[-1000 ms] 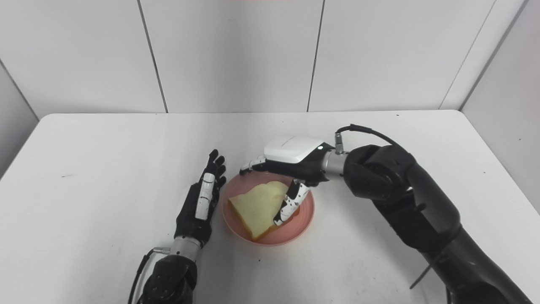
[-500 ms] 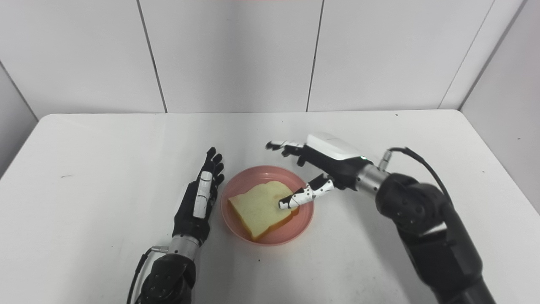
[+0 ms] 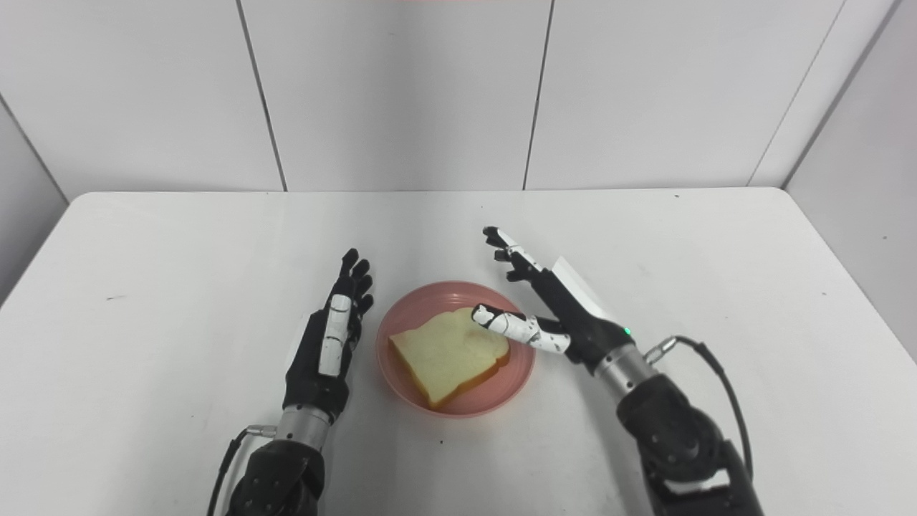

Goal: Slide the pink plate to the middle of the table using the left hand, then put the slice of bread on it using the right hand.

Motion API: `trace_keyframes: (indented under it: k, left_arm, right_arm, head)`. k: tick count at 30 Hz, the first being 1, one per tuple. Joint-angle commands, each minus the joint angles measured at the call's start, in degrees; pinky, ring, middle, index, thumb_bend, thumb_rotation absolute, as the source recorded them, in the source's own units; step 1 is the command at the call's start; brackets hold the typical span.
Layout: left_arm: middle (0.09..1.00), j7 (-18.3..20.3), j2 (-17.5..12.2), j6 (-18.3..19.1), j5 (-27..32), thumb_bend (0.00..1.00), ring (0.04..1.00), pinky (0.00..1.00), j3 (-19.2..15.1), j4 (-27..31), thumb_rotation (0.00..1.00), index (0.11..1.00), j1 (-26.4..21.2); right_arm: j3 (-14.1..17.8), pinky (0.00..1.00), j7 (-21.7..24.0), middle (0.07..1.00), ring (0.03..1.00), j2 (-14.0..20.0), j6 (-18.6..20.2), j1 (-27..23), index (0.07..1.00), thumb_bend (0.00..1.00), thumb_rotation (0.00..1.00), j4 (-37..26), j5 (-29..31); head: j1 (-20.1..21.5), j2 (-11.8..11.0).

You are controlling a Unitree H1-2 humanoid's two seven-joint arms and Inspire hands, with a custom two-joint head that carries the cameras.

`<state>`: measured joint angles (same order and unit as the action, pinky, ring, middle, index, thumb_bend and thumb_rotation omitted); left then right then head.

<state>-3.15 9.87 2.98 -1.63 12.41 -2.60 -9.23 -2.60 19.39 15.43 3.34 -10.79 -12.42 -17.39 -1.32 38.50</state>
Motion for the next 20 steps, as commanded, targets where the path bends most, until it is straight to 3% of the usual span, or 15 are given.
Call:
trace_keyframes:
  k: [1, 8, 16, 20]
  left_arm:
    - [1.0, 0.7, 1.1, -0.6, -0.6, 0.75, 1.0, 1.0, 0.4, 2.4, 1.0, 0.987, -0.7]
    - [0.999, 0.8, 1.0, -0.4, -0.6, 0.75, 1.0, 1.0, 0.0, 2.6, 1.0, 0.98, -0.4]
    - [1.0, 1.7, 0.5, -0.6, -0.2, 0.74, 1.0, 1.0, -0.2, 2.5, 1.0, 0.985, -0.1]
    - [1.0, 2.6, 0.3, -0.2, 0.5, 0.75, 1.0, 1.0, -0.5, 2.8, 1.0, 0.987, 0.0]
  right_arm:
    - [1.1, 0.92, -2.0, 0.982, 0.971, -0.6, 0.5, -0.9, 0.994, 0.6, 0.99, -1.3, 2.5]
    - [1.9, 1.0, -2.5, 1.0, 1.0, -3.6, 1.1, 1.1, 1.0, 0.66, 1.0, 0.5, 9.4]
    - [3.3, 1.0, -7.1, 1.0, 1.0, -7.6, -3.8, 1.5, 1.0, 0.77, 1.0, 3.9, 14.3]
    - [3.9, 1.0, -10.3, 1.0, 1.0, -9.4, -6.5, 1.8, 1.0, 0.76, 1.0, 5.0, 14.2]
  head:
    - [0.0, -0.1]
    - [0.6, 0.0]
    - [1.2, -0.1]
    - [1.4, 0.0]
